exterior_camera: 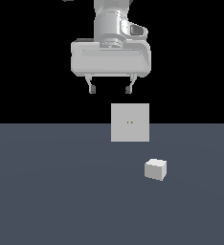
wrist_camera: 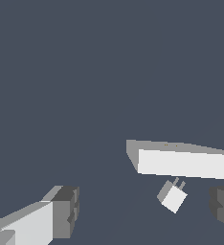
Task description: Plug the charger into the wall socket.
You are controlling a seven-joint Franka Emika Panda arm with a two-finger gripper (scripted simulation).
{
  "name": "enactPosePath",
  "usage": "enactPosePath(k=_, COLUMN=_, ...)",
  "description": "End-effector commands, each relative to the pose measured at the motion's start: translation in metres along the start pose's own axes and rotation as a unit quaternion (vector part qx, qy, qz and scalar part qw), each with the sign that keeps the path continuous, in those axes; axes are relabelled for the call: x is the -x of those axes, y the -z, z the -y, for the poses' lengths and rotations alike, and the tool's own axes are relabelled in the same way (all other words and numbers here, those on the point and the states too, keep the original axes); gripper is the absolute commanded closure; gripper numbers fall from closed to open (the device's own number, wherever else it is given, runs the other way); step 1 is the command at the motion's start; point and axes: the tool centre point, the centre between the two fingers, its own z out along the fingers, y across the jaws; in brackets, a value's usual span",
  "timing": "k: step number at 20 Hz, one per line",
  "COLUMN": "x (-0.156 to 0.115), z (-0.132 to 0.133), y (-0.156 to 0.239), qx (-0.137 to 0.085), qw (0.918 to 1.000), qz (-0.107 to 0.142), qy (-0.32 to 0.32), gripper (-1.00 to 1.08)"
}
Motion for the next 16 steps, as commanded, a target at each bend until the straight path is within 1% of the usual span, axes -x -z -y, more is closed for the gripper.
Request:
enactPosePath(k=1, x=0.000, z=0.000, y=0.000, qx=0.000, qw=1.0000, qz=0.000, qy=0.000, gripper=-0.92)
enactPosePath(k=9, x=0.004, z=-0.006, y=-0.006, qx=0.003, qw=0.9998, qz=-0.008, qy=-0.015, gripper=-0.92)
enactPosePath(k=16, x=0.016, z=-0.020, y=-0.020, qx=0.012, qw=0.9981, qz=-0.028, qy=-0.054, gripper=-0.92)
